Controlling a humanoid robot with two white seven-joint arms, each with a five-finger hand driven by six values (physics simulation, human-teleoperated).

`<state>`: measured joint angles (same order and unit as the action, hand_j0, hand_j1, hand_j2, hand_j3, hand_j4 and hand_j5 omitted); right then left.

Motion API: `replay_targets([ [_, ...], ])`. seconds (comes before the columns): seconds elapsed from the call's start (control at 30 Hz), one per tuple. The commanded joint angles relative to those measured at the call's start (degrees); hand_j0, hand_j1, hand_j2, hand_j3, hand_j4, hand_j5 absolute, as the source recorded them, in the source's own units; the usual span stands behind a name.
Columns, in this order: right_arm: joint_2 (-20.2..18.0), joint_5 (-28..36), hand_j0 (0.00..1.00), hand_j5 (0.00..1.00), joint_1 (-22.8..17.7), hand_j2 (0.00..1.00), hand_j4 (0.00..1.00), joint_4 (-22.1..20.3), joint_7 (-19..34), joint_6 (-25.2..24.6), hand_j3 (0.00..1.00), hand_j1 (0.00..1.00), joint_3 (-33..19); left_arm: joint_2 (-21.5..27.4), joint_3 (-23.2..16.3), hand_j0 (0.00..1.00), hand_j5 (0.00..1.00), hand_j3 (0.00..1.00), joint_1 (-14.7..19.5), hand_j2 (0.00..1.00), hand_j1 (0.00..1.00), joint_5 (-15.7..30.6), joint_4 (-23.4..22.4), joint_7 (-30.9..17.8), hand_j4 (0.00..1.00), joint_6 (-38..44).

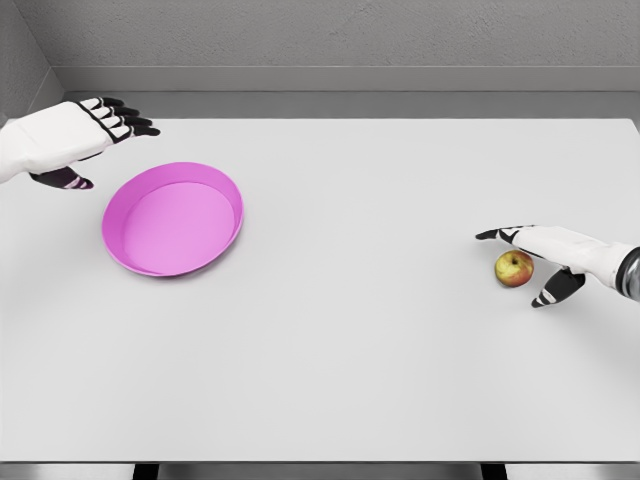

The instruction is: Put the apple on the plate with both arms

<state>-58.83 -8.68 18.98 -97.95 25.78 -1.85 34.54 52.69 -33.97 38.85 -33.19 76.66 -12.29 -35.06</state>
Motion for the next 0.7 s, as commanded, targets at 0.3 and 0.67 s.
replay_targets([
  [0.3,0.03,-0.02,0.56,0.56,0.0,0.56,0.56,1.01,-0.03,0.0,0.56,0.56,0.79,0.22,0.05,1.0,1.0,1.0,0.0,1.0,1.0,0.32,0.15,-0.02,1.0,0.06],
  [0.67,-0.06,-0.1,0.46,0.46,1.05,0.46,0.46,0.66,-0.03,0.27,0.46,0.46,1.05,0.22,0.05,1.0,1.0,1.0,0.0,1.0,1.0,0.32,0.15,0.07,1.0,0.06],
])
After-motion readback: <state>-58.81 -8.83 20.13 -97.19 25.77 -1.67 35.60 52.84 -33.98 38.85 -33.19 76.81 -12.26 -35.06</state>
